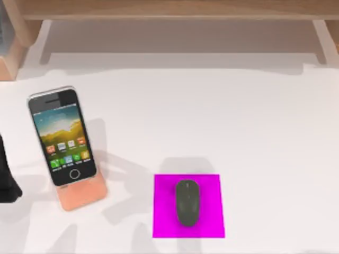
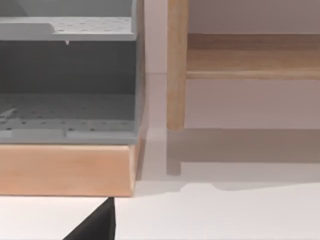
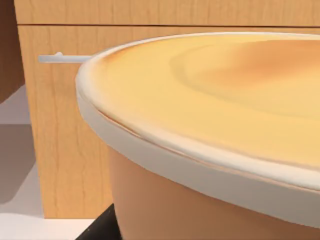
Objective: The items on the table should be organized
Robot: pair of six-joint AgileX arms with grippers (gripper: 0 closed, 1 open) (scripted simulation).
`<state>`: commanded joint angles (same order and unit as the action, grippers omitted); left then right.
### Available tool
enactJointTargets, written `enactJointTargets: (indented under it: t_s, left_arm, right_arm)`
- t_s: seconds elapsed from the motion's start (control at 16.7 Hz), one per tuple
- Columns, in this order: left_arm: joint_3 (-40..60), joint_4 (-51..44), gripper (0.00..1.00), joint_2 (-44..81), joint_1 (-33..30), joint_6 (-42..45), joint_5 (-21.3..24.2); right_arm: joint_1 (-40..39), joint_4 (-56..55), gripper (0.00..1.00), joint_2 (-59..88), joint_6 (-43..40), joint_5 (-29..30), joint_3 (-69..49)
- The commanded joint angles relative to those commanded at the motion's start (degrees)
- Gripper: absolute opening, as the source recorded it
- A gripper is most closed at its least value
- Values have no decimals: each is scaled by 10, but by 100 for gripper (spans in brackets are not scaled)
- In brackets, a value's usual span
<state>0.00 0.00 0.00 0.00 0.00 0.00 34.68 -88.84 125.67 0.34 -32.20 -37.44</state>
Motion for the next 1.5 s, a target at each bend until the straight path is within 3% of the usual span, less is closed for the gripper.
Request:
enactJointTargets:
  t_s: [0.36, 0.66, 0.9, 1.2, 1.5]
  left_arm:
    - [0, 0, 100, 0, 0, 0, 0]
    - [0, 0, 100, 0, 0, 0, 0]
    - [0, 0, 100, 0, 0, 0, 0]
    - [0, 0, 100, 0, 0, 0, 0]
    - [0, 0, 100, 0, 0, 0, 0]
  right_arm:
    - [-51, -10, 0, -29, 29, -27, -25]
    - [-203, 22, 0, -77, 101, -69, -66]
    - [-348, 89, 0, -104, 147, -50, -130]
    - [-498, 224, 0, -111, 155, 77, -246]
    - [-577, 381, 0, -92, 106, 293, -373]
